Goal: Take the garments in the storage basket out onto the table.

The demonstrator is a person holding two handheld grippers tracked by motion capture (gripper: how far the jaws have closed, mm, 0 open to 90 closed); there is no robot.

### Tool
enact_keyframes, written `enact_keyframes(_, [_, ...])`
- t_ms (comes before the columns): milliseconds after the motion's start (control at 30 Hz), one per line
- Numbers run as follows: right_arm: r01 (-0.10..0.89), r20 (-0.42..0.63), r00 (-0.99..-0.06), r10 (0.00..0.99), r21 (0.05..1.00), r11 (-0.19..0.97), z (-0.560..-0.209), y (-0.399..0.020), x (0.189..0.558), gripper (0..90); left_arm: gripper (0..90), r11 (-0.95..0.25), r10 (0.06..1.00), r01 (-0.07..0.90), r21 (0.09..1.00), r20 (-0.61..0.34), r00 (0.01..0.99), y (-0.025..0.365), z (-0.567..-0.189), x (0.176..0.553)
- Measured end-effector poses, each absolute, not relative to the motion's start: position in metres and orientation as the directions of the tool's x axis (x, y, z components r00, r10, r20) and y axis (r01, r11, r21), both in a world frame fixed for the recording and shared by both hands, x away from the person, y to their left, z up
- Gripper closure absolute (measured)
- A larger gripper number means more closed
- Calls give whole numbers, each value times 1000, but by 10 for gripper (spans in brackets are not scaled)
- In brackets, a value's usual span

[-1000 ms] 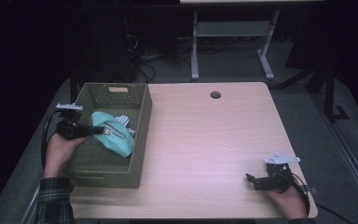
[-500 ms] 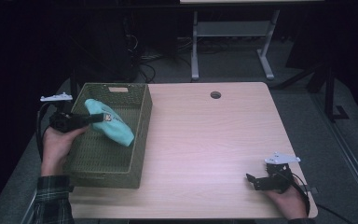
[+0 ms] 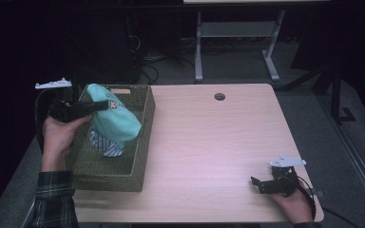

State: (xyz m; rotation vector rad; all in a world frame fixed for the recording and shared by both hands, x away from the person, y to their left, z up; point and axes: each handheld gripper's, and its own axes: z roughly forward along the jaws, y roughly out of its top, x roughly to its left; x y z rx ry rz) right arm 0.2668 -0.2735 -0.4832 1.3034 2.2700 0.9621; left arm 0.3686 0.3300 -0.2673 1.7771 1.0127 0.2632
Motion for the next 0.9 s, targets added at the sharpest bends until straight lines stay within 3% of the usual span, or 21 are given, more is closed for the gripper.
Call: enact_keyframes(900, [619,31,-513,858,706,344,-483,-274,267,30,804,-130,576,367,921,-231,784,232,-199,384])
